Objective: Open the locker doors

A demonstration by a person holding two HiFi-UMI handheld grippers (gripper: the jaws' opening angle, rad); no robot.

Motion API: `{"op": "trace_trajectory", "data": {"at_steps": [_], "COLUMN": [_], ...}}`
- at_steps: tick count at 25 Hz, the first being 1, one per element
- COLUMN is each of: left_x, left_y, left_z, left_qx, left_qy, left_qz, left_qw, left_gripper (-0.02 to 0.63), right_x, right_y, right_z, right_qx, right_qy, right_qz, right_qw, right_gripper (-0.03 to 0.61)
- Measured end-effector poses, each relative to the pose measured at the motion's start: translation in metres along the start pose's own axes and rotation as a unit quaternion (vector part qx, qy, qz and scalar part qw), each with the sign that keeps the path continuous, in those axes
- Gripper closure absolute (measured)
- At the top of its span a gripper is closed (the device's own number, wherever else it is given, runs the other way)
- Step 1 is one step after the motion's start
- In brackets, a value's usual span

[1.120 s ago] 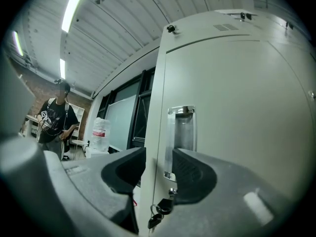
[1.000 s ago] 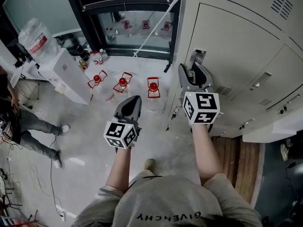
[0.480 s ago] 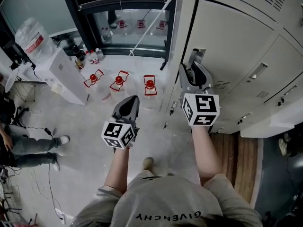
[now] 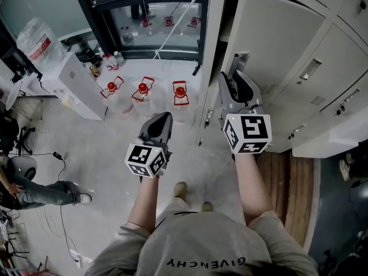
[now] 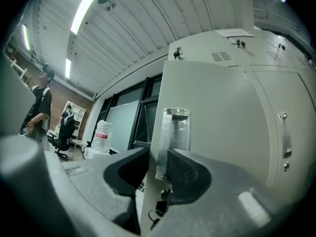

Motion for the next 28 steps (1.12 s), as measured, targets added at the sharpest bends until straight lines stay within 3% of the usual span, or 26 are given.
{"op": "trace_trajectory", "data": {"at_steps": [18,28], "left_x": [0.021,0.023], "left_y": [-0.078,-0.115], "left_z": [-0.058,-0.071], "left_qx": [-0.001,0.003], "left_qy": [-0.011,-0.02], "left_qz": [-0.008,-0.002], "left_qw": [0.9999,0.9998], "left_gripper": [0.615,0.615], "right_x": [-0.012,-0.016], "right_y": [-0.002,-0.017], "right_z": [-0.121,-0.18], "right_qx": [-0.037,-0.017], "right_qy": [-0.022,-0.023], "right_qz": [0.003,-0.03], "right_qw": [0.999,0.999], "right_gripper": [0.449,0.439]}}
Point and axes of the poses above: the fingertips, and each gripper's own axes: z forward along the fingers, y to its left, x out of its underside, the point moved 7 cm from there along -z, backward along the fingers, and after that the axes turned 8 degrees about -x, right-handed, at the moved point
